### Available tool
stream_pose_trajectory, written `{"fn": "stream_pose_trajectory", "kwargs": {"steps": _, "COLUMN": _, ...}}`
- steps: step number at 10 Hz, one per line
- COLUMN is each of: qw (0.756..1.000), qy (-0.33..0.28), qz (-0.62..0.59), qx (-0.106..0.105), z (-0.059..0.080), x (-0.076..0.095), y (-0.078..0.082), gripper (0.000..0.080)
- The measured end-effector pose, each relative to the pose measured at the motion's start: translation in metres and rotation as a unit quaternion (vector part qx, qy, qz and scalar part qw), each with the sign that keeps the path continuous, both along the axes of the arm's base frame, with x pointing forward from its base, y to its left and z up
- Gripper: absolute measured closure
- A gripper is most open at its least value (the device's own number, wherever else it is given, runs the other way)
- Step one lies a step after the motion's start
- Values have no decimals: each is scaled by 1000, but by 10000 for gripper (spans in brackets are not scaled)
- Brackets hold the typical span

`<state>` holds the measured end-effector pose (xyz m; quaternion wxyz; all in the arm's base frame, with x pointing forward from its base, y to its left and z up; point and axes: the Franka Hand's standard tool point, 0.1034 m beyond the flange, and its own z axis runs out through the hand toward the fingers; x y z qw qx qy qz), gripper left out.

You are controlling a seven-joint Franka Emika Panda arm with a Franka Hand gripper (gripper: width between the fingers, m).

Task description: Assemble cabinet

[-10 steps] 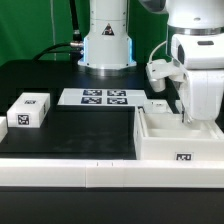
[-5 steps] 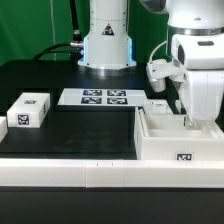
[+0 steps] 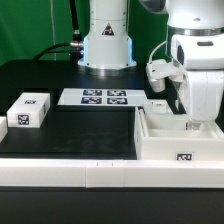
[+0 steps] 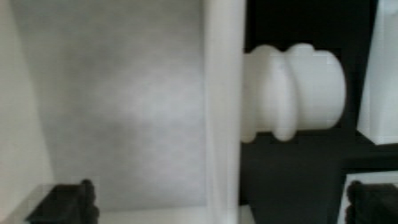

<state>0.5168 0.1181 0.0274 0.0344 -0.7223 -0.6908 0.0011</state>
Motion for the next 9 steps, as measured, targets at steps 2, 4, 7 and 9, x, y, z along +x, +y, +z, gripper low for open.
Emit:
{"fn": "stream_pose_trajectory", "kwargs": {"steps": 2, "qw": 1000, "qy": 0, "qz": -1, "qx": 0, "z": 0, "x": 0, "y": -1, "gripper": 3}}
{"fn": "stream_pose_trajectory", "kwargs": {"steps": 4, "qw": 1000, "qy": 0, "qz": -1, "qx": 0, "z": 0, "x": 0, "y": -1, "gripper": 2}}
{"fn": "stream_pose_trajectory", "kwargs": {"steps": 7, "qw": 1000, "qy": -17, "qz": -3, "qx": -5, "z": 30, "x": -7, "y": 0, "gripper": 2}}
{"fn": "stream_pose_trajectory", "kwargs": {"steps": 9, "qw": 999, "qy": -37, "qz": -8, "qx": 1, "z": 44, "x": -26, "y": 13, "gripper": 2}}
